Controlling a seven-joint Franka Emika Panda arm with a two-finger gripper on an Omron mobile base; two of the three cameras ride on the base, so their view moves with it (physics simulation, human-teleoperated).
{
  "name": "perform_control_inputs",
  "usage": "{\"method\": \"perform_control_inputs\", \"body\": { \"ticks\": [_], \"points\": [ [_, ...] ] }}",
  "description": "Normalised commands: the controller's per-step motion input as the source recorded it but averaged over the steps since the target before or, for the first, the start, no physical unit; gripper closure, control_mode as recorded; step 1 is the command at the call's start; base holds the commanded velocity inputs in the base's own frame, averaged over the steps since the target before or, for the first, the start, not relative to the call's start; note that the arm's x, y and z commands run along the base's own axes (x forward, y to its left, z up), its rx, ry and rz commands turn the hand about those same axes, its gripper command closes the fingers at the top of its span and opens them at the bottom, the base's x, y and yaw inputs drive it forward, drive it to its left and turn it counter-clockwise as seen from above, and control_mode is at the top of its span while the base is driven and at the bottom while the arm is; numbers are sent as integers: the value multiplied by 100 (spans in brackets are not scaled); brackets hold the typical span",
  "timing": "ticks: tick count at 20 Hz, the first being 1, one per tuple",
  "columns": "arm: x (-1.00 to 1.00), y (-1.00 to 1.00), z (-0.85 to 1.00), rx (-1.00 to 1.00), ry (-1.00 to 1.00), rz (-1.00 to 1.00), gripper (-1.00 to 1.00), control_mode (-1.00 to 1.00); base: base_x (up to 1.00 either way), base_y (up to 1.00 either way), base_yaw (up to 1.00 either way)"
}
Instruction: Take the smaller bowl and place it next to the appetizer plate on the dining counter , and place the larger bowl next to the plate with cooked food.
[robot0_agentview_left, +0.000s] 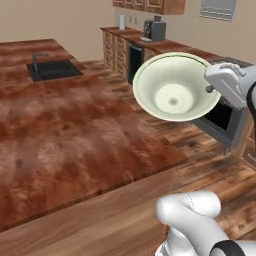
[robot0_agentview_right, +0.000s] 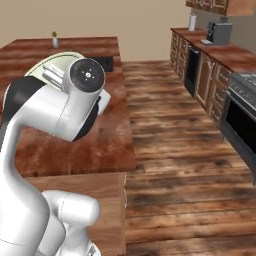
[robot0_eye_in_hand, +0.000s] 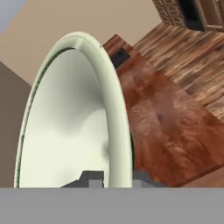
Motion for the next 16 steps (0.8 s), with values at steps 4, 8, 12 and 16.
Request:
{"method": "perform_control_inputs", "body": {
  "ticks": [4,8,12,16],
  "points": [
    [0,0,0,0,0,0,100,100,-2,100,0],
    [0,0,0,0,0,0,100,100,-5,100,0],
    [0,0,0,0,0,0,100,100,-18,100,0],
    [0,0,0,0,0,0,100,100,-37,100,0]
  ]
}}
